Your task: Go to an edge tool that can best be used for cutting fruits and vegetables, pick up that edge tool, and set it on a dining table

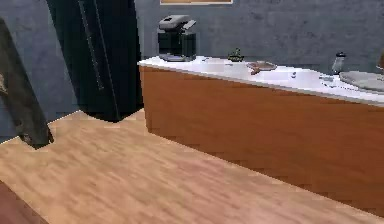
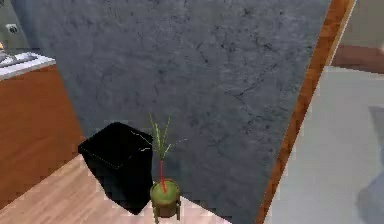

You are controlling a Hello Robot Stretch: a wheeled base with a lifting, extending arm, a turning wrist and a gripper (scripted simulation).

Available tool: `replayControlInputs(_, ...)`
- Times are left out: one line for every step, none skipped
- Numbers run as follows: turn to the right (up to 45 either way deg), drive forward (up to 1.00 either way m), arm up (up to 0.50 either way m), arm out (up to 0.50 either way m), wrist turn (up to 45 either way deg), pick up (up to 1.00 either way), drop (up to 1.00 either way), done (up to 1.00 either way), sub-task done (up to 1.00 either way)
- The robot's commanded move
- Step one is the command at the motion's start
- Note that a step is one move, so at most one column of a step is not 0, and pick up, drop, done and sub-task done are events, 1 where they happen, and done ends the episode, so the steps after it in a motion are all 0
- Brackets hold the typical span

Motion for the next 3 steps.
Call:
replayControlInputs(18.0,0.00,0.00,0.00,0.0,0.00,0.00,0.00,0.00)
replayControlInputs(0.0,0.95,0.00,0.00,0.0,0.00,0.00,0.00,0.00)
replayControlInputs(-45.0,0.00,0.00,0.00,0.0,0.00,0.00,0.00,0.00)
